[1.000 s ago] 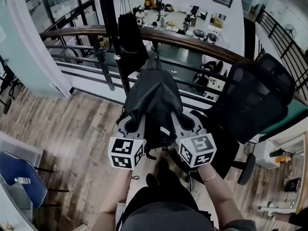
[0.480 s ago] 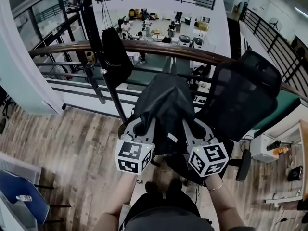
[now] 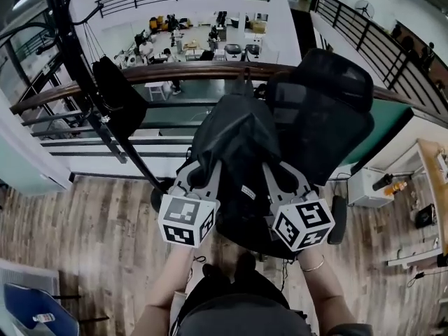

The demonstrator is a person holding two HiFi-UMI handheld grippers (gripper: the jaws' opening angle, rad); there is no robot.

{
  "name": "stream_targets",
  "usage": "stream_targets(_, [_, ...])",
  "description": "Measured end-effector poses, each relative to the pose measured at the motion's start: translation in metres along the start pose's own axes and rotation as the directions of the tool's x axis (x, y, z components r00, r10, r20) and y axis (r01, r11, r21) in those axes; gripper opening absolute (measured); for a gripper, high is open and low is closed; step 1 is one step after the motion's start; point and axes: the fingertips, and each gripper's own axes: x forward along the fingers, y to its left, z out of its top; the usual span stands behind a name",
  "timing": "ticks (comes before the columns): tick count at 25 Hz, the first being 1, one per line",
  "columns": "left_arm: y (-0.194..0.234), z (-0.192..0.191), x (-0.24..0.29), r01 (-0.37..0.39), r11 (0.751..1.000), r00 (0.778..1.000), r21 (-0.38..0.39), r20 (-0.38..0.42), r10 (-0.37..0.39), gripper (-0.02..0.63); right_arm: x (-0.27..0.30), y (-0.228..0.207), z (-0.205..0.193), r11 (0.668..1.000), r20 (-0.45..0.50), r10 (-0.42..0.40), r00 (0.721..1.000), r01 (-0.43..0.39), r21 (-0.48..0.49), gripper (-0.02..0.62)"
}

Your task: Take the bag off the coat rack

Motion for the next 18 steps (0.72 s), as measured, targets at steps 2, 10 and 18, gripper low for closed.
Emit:
stream_targets(2, [-0.016,0.003,0.014,0.027,1.000,1.000,0.008,0.002,-0.027,0.026,-0.010,-0.018,0.003,1.000,0.005,-0.023,1.000,0.023,0.010,0.034])
stream_targets(10, [-0.087,0.005,0.074,0.148,0.989,0.989,0.021,-0.006,-0.148,0.026,-0.057,-0.093,0.006,0.990,0.015,-0.137,0.990,0.137,0.036,0.034])
stream_targets(18, [-0.143,-0.017,0.123,0.239,0.971,0.970,0.000,-0.051,-0.239,0.026,-0.089,-0.157,-0.014,0.968,-0.013,-0.234,0.972,0.234,0.090,0.034])
